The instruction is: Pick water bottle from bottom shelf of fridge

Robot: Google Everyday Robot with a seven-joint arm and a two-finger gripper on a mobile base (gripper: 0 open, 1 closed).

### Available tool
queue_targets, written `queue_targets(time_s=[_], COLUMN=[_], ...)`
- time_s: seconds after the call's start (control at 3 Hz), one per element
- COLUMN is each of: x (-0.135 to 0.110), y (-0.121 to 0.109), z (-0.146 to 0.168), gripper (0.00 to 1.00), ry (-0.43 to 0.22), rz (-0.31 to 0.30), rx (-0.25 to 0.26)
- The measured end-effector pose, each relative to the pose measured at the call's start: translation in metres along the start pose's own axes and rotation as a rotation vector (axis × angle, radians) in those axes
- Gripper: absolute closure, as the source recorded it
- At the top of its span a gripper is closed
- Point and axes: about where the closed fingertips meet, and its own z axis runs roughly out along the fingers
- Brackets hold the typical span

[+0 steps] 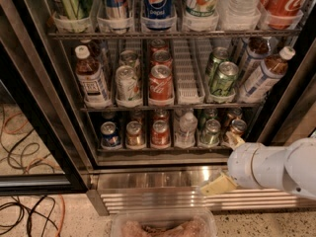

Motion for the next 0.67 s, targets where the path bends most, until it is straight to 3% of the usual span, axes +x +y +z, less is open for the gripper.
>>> queue_targets(time_s=[0.67], x=[-0.03], y=[-0.046], z=[0.031], gripper=[0.0], ry=[-0.091], rz=[-0.021], rx=[0.101])
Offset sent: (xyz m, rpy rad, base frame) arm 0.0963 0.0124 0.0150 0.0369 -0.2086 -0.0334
